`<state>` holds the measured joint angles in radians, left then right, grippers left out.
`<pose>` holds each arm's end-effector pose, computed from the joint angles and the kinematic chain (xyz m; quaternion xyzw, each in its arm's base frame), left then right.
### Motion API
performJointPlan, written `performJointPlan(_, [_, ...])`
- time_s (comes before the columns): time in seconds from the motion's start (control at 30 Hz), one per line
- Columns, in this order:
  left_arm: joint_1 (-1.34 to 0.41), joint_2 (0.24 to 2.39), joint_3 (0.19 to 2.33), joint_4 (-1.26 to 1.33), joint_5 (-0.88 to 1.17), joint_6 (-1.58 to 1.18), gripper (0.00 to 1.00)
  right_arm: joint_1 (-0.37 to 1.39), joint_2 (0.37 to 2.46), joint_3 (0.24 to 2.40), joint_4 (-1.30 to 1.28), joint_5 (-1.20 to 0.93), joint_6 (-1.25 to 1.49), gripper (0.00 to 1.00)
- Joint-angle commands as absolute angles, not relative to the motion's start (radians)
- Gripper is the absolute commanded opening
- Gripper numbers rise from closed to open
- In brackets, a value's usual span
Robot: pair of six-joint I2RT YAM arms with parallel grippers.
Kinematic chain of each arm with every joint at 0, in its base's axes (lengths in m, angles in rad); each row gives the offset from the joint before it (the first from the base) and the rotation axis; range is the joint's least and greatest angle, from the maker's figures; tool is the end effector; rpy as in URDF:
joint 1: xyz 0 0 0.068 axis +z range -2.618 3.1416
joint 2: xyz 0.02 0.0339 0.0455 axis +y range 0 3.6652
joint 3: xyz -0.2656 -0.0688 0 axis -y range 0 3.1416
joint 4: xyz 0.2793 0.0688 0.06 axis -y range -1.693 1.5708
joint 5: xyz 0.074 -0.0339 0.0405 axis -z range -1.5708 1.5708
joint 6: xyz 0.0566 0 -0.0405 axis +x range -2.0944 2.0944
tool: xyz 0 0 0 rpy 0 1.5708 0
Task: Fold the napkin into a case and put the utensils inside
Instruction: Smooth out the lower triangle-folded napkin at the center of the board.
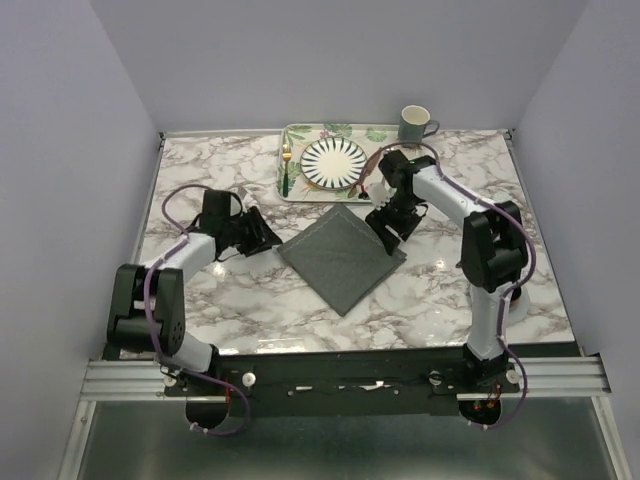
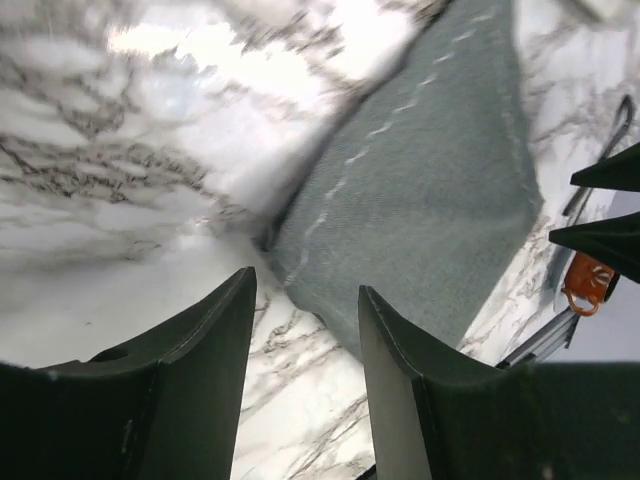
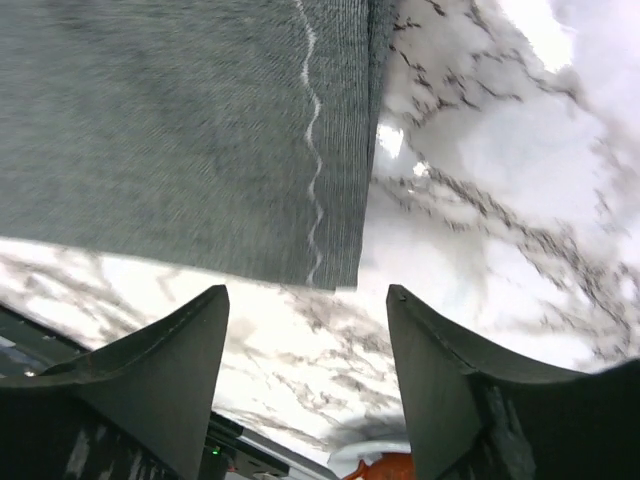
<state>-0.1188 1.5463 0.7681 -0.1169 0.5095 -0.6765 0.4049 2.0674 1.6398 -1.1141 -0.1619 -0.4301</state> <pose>0.3261 -0.0667 0.1294 -0.1710 0.9007 -0.3434 0.2037 0.3910 0.1775 0.1560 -0.4052 0.9105 0.0807 0.0155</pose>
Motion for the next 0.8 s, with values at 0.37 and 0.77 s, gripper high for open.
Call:
performJointPlan(0.37, [-0.356, 1.676, 1.103, -0.383, 0.612, -0.081, 0.31, 0.158, 1.997, 1.467, -1.143, -0.649, -0.115, 0.66])
performJointPlan(0.77, [-0.353, 1.769, 1.049, -0.48, 0.508, -0.052, 0.23, 0.132, 2.206, 1.534, -1.042, -0.799, -0.005, 0.57])
